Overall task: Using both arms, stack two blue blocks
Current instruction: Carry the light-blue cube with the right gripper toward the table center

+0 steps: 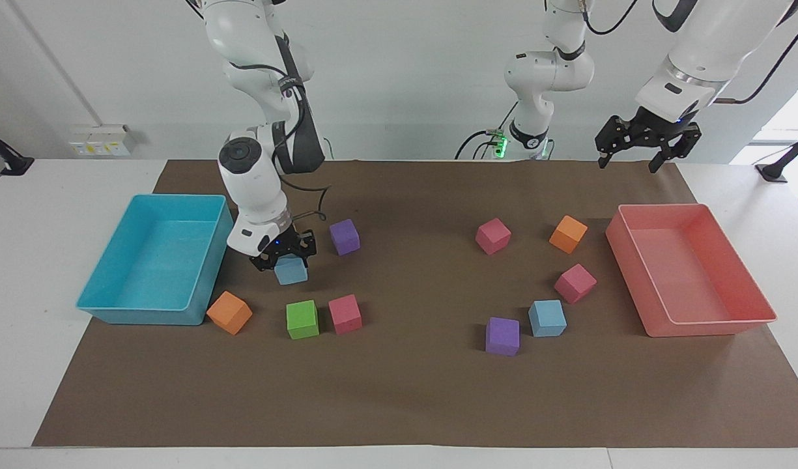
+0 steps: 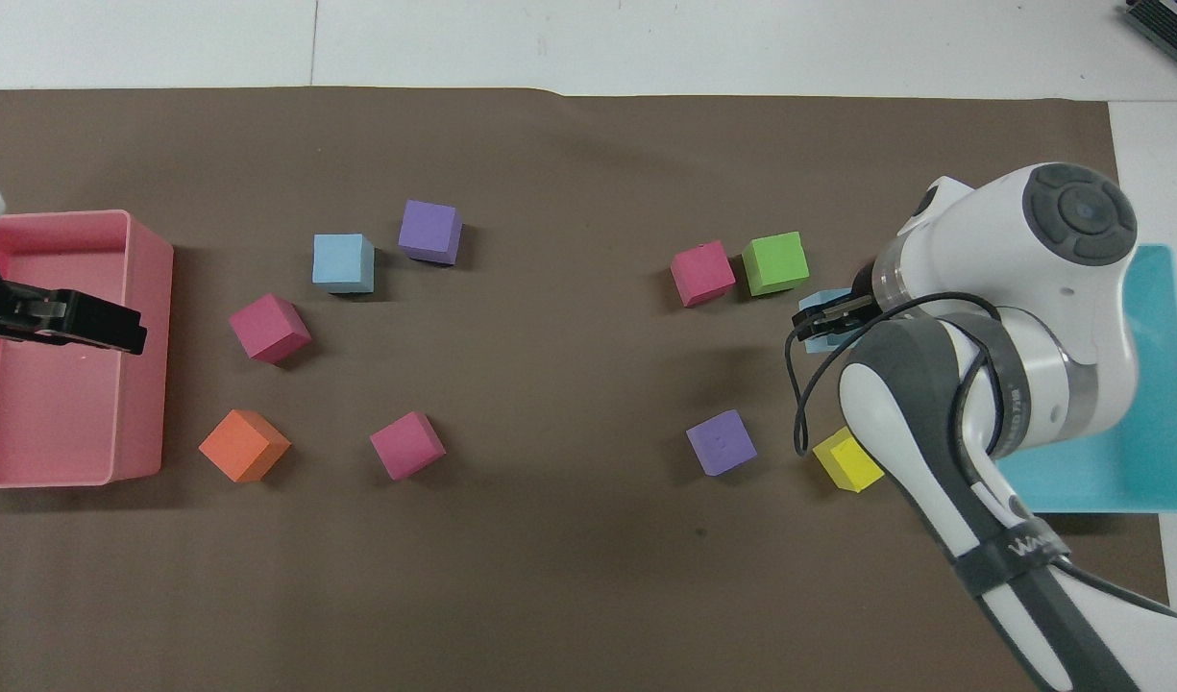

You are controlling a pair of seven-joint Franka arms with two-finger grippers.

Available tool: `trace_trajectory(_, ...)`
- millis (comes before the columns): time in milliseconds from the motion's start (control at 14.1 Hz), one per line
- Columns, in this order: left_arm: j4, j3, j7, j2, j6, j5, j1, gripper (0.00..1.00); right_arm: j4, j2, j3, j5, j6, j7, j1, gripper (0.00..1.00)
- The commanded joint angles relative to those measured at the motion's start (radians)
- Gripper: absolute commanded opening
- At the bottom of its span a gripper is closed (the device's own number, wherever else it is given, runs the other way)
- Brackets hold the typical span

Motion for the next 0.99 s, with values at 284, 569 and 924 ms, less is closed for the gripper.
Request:
trace_trajectory(284,-0.005,-0.001,0.008,-0.013,-0.006,-0.008,0.001,1.0,0.059,0.038,0.008,-0.002,-0.033,0.169,0.11,0.0)
trace_trajectory(569,-0.005,-0.001,0.008,-0.013,-0.006,-0.008,0.001,1.0,0.132,0.121,0.008,-0.021,-0.031,0.256,0.201,0.0)
trace_trajectory(924,-0.005,-0.001,0.01,-0.013,-0.004,-0.008,0.001,1.0,0.246,0.258,0.008,-0.038,-0.03,0.321,0.31,0.0)
